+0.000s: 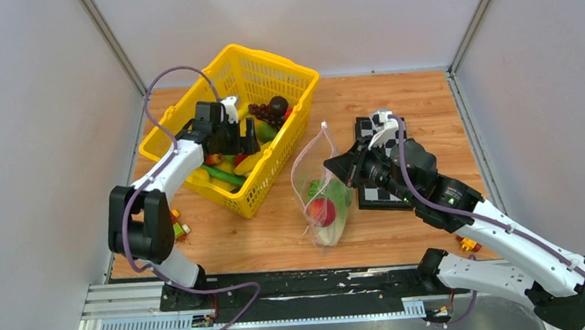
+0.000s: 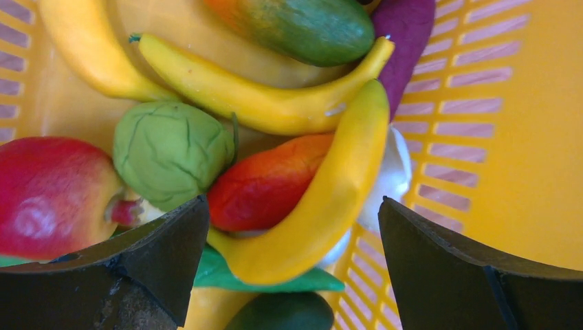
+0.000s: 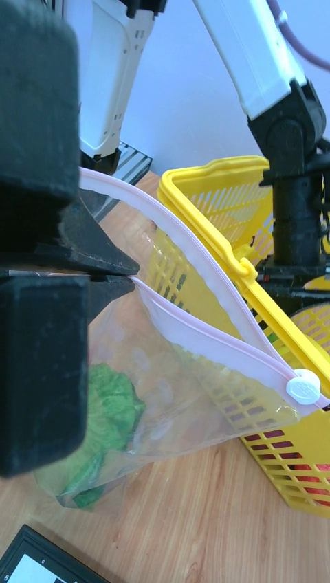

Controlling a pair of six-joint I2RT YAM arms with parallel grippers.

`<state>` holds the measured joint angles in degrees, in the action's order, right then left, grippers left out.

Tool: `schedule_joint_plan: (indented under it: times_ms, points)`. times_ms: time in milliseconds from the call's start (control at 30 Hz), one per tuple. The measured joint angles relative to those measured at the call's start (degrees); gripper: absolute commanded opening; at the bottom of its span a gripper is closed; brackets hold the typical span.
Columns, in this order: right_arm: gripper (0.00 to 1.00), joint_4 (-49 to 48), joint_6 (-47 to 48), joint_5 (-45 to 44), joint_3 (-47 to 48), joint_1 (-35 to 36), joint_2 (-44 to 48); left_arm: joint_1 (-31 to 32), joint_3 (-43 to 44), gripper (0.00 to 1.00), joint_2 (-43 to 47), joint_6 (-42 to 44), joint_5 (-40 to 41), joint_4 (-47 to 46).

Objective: Place the food in the zip-top bag and seal the zipper
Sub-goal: Pick up the fake fruit from the bin, then place the fake fruit in the zipper food storage bag.

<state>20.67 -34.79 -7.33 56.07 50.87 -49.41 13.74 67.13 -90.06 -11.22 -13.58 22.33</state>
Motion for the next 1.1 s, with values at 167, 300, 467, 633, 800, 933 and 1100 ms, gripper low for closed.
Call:
schedule_joint_plan:
  times_ms: [167, 300, 467, 633, 800, 933, 1100]
  points:
    - [0.00, 0.0, 0.0, 0.4, 0.0, 0.0, 0.0, -0.6, -0.3, 0.89, -6.4, 0.0, -1.7, -2.1]
    - [0.00, 0.0, 0.0, 0.4, 0.0, 0.0, 0.0, -0.7, -0.6, 0.78, -8.4, 0.3, -3.1, -3.5]
    - [0.00, 0.0, 0.3, 0.6, 0.0, 0.0, -0.1, -0.7, -2.0, 0.60, -8.9, 0.8, -3.5, -5.1]
    - [0.00, 0.0, 0.4, 0.9, 0.0, 0.0, -0.2, -0.8, -4.3, 0.40, -8.2, 1.4, -3.7, -4.7]
    - [0.00, 0.0, 0.4, 0.9, 0.0, 0.0, -0.2, -0.9, -6.2, 0.28, -3.8, 1.7, -3.8, -2.8]
    - [0.00, 0.0, 0.4, 0.9, 0.0, 0.0, -0.2, -0.9, -7.5, 0.25, 0.5, 1.5, -3.8, -1.8]
    - [0.00, 0.0, 0.5, 0.9, 0.0, 0.0, -0.1, -0.9, -7.6, 0.25, 6.2, 0.2, -3.9, -1.5]
